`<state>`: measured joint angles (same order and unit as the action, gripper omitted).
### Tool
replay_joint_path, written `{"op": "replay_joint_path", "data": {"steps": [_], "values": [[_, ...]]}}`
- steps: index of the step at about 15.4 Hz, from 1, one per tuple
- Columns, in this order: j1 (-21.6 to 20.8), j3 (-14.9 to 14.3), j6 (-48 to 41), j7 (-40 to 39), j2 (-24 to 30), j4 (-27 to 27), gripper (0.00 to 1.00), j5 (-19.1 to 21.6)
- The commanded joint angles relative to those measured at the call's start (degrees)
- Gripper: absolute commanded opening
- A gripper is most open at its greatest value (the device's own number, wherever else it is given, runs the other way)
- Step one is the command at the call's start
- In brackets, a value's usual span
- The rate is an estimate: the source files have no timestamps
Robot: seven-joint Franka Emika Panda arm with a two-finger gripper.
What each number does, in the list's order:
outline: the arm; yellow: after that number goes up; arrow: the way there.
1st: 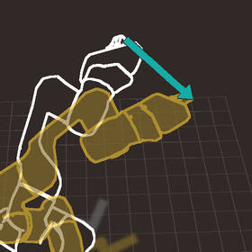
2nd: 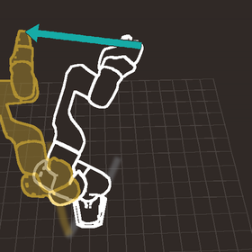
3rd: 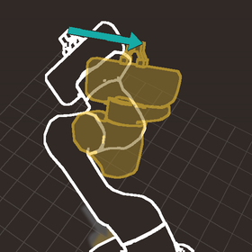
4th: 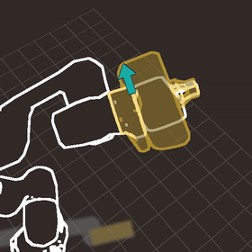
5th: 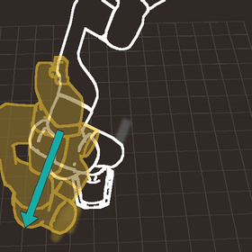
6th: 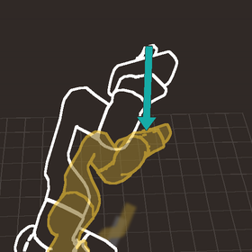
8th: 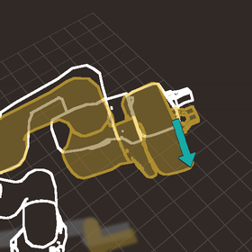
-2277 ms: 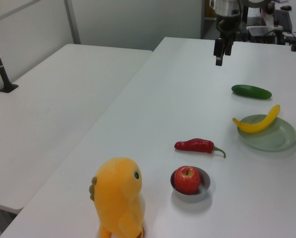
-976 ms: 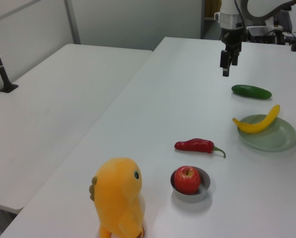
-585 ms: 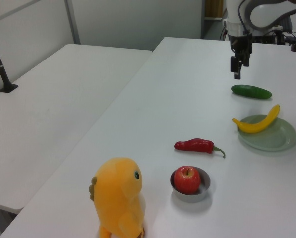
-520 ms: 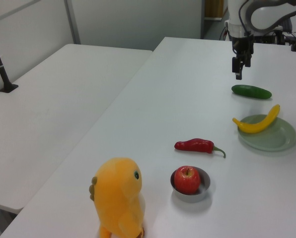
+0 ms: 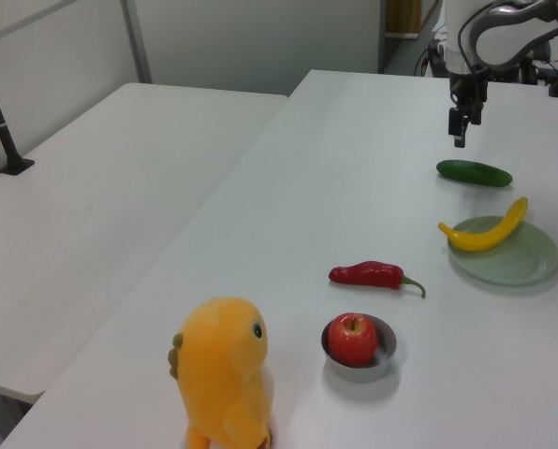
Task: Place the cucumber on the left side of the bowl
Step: 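Move the gripper over the green cucumber and lower onto it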
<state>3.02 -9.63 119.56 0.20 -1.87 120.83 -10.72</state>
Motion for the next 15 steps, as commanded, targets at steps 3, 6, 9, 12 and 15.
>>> {"op": "replay_joint_path", "data": {"steps": [3, 6, 9, 12, 15], "values": [[0.23, -0.13, 3.84, -3.01, -2.69, 1.43, 1.00, -1.67], [0.14, -0.12, 4.19, -3.27, -4.63, 1.43, 1.00, -2.46], [0.23, -0.12, 4.54, -3.36, -6.12, 1.43, 1.00, -2.47], [0.23, -0.12, 4.63, -3.36, -7.71, 1.43, 1.00, -2.47], [0.06, -0.12, 6.38, -3.28, -8.93, 1.43, 1.00, -2.47]]}}
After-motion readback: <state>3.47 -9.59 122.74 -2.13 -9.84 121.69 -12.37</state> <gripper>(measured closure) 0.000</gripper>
